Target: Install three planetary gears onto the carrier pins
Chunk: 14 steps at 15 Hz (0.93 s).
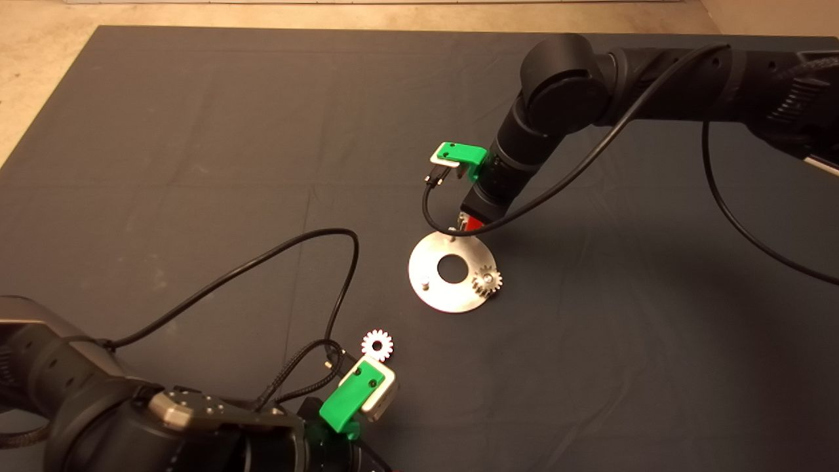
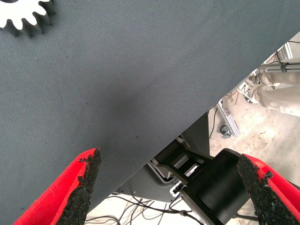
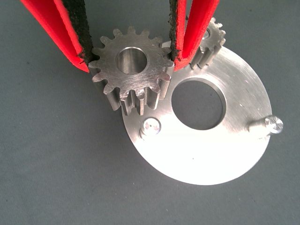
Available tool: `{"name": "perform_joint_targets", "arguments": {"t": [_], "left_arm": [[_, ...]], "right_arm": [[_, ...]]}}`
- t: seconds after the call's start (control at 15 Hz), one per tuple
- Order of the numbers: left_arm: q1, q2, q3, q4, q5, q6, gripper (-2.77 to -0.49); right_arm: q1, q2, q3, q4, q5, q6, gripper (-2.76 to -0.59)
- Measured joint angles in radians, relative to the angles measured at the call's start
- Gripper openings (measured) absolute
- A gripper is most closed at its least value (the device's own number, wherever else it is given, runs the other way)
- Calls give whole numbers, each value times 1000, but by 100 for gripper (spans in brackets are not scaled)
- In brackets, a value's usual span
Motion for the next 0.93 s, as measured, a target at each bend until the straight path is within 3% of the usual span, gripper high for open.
{"name": "perform_joint_targets", "arguments": {"t": [0.13, 0.6, 0.93], "left_arm": [[0, 0, 0, 0, 0, 0, -119], [0, 0, 0, 0, -5, 0, -119], [0, 0, 0, 0, -6, 0, -119]], "right_arm": [[0, 4, -2, 0, 8, -1, -247], [-3, 28, -35, 1, 11, -1, -247], [-30, 30, -36, 1, 10, -1, -247]]}}
